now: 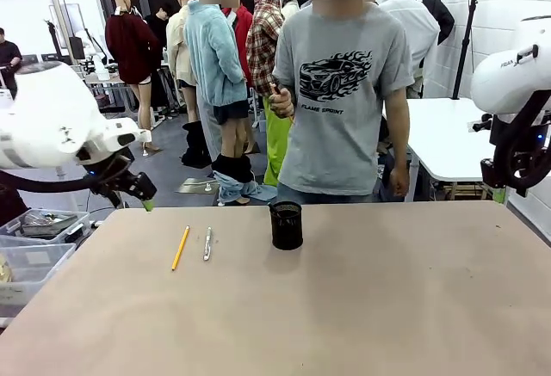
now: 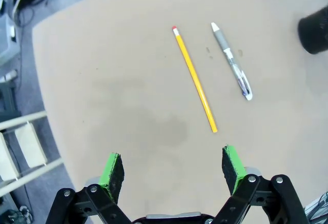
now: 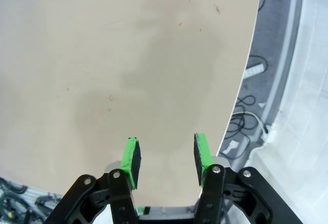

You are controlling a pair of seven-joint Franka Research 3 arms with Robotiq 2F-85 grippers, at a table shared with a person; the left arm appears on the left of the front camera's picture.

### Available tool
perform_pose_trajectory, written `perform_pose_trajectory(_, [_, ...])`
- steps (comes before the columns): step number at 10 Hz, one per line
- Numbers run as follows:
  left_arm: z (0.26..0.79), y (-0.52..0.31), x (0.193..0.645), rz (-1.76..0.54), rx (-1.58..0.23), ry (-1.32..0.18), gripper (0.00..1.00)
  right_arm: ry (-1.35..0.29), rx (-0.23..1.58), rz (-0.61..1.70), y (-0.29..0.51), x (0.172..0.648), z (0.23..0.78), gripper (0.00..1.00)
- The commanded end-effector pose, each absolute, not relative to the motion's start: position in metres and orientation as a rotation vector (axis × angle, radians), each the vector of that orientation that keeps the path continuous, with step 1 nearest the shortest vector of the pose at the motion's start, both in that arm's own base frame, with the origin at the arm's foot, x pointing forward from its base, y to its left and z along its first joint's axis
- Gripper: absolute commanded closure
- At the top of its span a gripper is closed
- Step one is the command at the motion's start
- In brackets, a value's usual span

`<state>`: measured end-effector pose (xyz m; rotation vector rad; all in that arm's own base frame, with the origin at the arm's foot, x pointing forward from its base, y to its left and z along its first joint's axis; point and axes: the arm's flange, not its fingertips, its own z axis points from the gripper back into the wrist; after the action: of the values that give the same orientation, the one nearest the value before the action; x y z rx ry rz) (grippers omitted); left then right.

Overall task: Place the pens into the pen holder.
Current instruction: Pick up a writing instrument from the table and place it into the Pen holder.

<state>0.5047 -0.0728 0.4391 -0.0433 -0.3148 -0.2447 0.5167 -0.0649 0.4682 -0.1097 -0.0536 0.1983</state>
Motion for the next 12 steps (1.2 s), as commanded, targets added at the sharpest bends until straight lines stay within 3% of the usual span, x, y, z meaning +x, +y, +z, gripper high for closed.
perform_pose_trajectory(1, [0.428,-0.085,0.520,-0.192,-0.040,-0.237,0.00,-0.055,-0.111,0.207,-0.066,0.516,0.468,0.46])
perform_pose_trajectory(6, [0.374,-0.117,0.549,-0.173,0.001,-0.229,0.00,-0.055,-0.111,0.207,-0.066,0.516,0.468,0.46])
perform_pose_trajectory(9, [0.373,-0.114,0.539,-0.203,-0.022,-0.201,0.00,-0.055,-0.111,0.207,-0.066,0.516,0.468,0.46])
perform_pose_trajectory(10, [0.376,-0.114,0.532,-0.155,0.001,-0.309,0.00,-0.055,-0.111,0.207,-0.066,0.516,0.468,0.46])
perform_pose_trajectory(12, [0.357,-0.124,0.557,-0.140,-0.021,-0.338,0.00,-0.055,-0.111,0.207,-0.066,0.516,0.468,0.46])
